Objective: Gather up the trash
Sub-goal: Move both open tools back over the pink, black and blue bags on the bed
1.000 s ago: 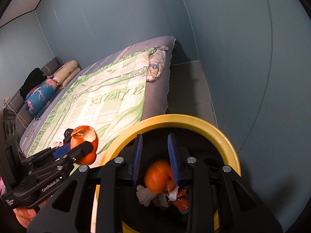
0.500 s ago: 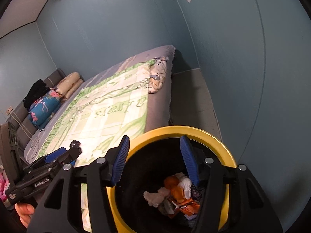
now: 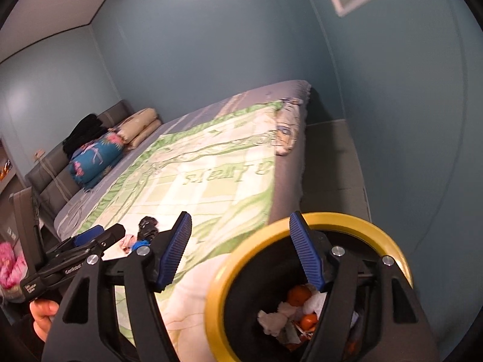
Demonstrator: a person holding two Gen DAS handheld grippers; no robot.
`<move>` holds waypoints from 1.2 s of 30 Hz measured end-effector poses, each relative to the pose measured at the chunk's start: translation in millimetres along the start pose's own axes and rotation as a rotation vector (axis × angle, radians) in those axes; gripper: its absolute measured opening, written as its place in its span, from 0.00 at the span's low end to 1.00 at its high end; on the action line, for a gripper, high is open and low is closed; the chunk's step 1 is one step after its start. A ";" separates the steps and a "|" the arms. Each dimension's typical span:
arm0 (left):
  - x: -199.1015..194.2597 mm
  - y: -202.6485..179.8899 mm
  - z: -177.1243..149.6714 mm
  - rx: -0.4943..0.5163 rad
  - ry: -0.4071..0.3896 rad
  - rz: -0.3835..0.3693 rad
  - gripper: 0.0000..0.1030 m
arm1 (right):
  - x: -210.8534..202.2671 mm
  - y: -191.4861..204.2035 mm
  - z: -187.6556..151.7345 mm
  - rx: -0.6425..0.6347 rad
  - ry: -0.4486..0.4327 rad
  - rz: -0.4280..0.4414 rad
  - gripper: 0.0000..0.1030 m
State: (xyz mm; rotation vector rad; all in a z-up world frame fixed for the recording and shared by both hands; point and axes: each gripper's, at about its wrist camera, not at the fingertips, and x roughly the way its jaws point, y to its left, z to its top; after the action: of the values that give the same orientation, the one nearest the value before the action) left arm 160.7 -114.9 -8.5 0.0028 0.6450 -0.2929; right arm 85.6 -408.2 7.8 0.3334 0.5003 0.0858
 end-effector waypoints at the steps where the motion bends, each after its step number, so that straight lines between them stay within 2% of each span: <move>1: -1.5 7.5 0.4 -0.010 -0.002 0.011 0.85 | 1.0 5.3 0.8 -0.011 0.000 0.008 0.62; 17: -19.8 103.5 -0.8 -0.096 -0.031 0.169 0.85 | 46.7 96.1 7.1 -0.158 0.061 0.147 0.67; 26: -18.3 140.1 -4.9 -0.142 -0.024 0.214 0.85 | 75.3 135.1 1.8 -0.211 0.103 0.215 0.70; 36: 0.5 181.8 -14.4 -0.196 0.014 0.259 0.85 | 109.5 169.4 -6.8 -0.283 0.140 0.265 0.72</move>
State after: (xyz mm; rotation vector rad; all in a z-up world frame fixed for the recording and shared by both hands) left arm 201.6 60.6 -36.3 -0.0991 0.6772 0.0211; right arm 178.2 -228.9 8.9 0.1150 0.5722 0.4348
